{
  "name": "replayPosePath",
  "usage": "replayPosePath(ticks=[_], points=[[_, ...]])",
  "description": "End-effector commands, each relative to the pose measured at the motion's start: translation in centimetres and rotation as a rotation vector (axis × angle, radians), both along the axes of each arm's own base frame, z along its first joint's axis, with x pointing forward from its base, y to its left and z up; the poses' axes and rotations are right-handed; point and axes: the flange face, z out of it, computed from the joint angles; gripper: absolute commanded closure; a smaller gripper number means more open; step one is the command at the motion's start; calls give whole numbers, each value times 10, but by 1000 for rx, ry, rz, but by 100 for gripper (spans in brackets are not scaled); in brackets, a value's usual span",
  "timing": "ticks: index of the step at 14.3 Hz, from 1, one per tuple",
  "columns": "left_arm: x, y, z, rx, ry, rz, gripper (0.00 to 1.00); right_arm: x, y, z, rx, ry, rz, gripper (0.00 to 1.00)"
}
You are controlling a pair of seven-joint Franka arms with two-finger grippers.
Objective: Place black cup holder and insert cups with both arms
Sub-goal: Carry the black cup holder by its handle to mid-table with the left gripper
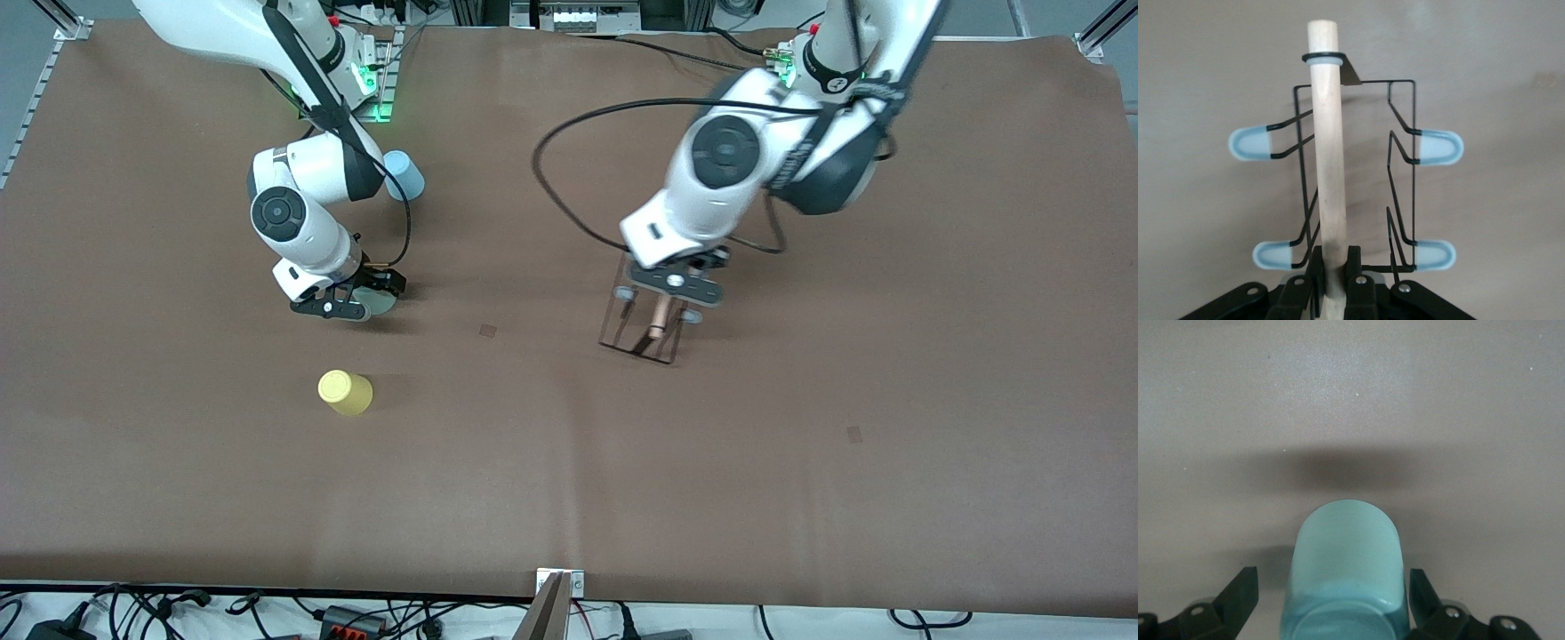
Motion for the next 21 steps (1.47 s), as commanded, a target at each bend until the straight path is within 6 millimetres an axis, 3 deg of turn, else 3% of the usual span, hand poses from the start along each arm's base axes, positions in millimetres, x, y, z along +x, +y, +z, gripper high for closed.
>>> replayPosePath(ticks=[1, 3, 6, 14, 15, 16, 17, 18, 21], points=[[4, -47, -13, -15, 26, 98, 99, -1, -2, 1, 6, -8, -3, 0], [4, -67, -25, -21, 28, 159, 99, 0, -3, 1, 6, -8, -5, 0], [8, -79, -33, -72, -9, 250, 99, 0, -3, 1, 6, -8, -3, 0], [5, -85, -43, -71, 5, 283, 95, 1, -5, 3, 7, -13, -2, 0], [4, -85, -44, -69, 8, 283, 93, 1, -5, 3, 7, -13, -2, 4], [4, -84, -44, -68, 9, 284, 87, 2, -5, 4, 8, -16, 0, 11], [4, -84, -46, -64, 10, 278, 55, 1, -4, 4, 8, -16, 0, 17], [2, -84, -48, -53, 7, 257, 1, 1, -4, 5, 8, -17, 0, 25], [1, -84, -44, -53, 6, 253, 0, 2, -4, 6, 8, -19, 1, 50]])
